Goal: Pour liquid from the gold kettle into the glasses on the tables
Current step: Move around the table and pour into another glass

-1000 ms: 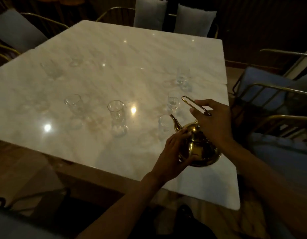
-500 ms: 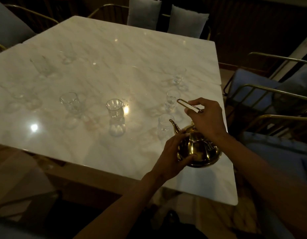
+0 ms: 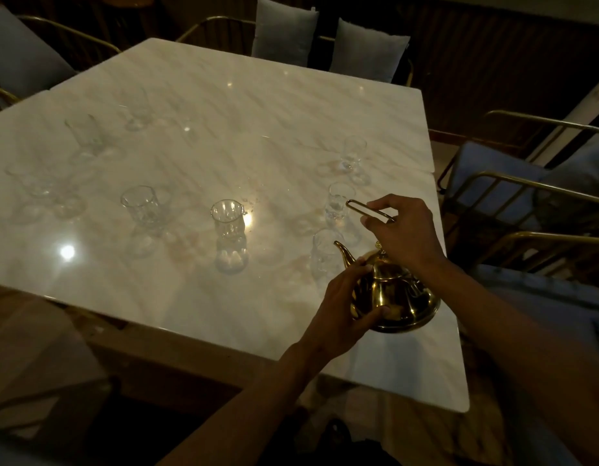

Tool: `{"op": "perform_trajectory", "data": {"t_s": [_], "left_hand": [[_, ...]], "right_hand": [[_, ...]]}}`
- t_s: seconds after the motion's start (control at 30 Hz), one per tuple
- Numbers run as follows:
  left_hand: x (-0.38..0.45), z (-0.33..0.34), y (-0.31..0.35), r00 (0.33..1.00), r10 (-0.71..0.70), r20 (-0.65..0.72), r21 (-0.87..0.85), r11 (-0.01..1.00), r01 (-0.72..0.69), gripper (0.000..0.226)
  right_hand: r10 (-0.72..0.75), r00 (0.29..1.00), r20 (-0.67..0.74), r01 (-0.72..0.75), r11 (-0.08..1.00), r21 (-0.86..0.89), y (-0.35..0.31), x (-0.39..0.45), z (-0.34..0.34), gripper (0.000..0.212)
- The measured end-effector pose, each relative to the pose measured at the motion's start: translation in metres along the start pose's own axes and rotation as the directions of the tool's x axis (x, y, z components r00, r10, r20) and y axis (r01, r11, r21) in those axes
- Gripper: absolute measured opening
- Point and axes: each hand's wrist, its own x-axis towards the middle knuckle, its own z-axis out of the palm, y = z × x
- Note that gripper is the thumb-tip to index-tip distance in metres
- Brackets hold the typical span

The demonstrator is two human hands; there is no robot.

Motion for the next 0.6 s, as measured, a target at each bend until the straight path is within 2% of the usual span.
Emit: {"op": "perform_trajectory", "data": {"t_s": [0.6], "left_hand": [[0.0036,-0.0008,-0.0057,1.000,0.010,-0.008,-0.024,1.000,-0.010,0.067]], "right_hand": [[-0.016,1.000,0.003,0.016,0.999,-0.040,-0.0040,0.0062,0.0040,0.020]]}}
